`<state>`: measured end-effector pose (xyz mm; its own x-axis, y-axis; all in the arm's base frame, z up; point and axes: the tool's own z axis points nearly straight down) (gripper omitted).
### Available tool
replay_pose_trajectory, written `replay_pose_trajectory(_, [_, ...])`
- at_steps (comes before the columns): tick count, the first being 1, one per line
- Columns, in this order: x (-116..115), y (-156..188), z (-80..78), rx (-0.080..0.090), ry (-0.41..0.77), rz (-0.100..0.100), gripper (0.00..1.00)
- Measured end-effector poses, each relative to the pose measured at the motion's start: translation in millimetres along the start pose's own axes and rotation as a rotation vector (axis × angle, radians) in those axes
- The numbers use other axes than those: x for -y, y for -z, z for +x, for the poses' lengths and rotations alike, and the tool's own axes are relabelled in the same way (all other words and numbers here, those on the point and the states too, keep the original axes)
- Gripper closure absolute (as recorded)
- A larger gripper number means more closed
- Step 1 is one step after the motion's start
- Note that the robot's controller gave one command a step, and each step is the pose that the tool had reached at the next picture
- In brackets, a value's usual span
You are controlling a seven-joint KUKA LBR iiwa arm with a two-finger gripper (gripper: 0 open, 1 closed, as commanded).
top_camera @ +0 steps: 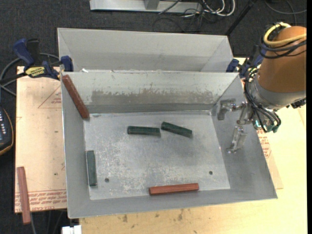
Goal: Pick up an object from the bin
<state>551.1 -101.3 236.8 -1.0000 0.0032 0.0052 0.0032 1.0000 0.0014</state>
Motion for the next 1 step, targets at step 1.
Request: replay_pose_trajectory(1, [-38.4, -171.4, 10.0, 0.000, 0.020, -0.001, 0.00])
